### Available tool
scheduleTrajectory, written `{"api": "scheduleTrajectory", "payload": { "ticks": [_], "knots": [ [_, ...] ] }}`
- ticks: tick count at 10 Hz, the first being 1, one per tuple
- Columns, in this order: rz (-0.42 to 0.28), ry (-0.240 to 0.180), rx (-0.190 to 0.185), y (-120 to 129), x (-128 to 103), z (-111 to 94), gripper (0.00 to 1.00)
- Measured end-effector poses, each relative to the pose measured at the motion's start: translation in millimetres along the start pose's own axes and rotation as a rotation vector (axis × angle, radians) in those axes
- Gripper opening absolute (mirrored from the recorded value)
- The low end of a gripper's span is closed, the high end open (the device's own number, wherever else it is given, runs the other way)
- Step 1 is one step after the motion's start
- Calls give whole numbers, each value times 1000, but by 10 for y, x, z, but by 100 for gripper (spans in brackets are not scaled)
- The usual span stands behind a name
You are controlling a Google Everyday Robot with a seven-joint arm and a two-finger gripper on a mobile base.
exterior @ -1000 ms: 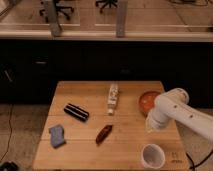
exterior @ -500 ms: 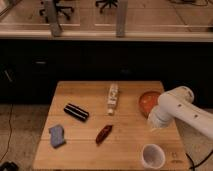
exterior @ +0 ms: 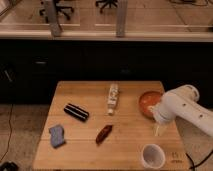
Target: Pick up the ceramic cup
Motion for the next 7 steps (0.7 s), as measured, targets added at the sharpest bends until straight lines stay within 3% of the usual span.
{"api": "scheduleTrajectory", "payload": {
  "ticks": [4, 7],
  "knots": [
    [26, 28, 13, -51, 47, -244, 80],
    [45, 27, -35, 48, 0, -324, 80]
  ]
}}
